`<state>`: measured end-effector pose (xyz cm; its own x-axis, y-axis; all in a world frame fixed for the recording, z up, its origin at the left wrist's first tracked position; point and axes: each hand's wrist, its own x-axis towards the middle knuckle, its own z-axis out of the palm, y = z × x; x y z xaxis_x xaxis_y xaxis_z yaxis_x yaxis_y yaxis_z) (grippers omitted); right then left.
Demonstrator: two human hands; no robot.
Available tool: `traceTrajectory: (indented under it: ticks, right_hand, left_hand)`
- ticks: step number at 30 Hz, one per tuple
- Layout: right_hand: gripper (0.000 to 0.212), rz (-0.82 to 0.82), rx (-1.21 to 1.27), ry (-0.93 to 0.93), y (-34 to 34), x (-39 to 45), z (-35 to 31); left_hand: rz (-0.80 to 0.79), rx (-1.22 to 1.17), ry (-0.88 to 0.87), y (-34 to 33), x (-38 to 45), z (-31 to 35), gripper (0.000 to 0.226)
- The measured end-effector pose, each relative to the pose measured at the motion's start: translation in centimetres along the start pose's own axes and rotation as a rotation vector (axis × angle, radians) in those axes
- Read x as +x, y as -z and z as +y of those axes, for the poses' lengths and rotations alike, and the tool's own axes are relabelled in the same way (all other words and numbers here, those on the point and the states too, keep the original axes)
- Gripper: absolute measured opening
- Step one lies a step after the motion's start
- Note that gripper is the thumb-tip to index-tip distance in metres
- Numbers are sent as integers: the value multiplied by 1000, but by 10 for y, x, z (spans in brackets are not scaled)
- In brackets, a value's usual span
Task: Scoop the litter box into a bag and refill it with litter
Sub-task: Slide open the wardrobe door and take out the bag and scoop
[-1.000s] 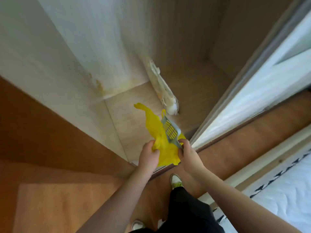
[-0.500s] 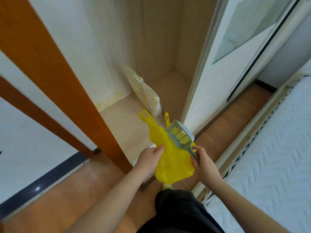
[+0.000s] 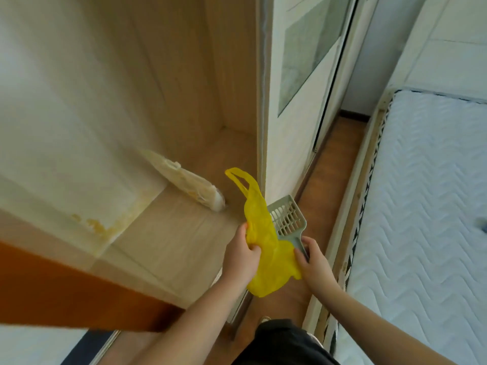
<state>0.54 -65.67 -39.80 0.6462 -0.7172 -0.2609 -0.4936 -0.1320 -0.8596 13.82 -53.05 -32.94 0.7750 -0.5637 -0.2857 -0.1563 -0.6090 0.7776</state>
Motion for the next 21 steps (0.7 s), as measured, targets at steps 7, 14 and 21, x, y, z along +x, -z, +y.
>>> traceTrajectory:
  ticks: [7, 14, 21]
  right_hand:
    - [24, 124, 75, -81, 2, -17, -1]
    - [19, 348, 177, -122, 9, -88, 4]
    - [19, 590, 221, -163, 8, -195, 14]
  left_hand:
    - [-63, -27, -13, -22, -6, 1, 36]
    - [-142, -34, -285, -11, -34, -1, 14]
    - [-261, 25, -569, -5, -76, 3, 14]
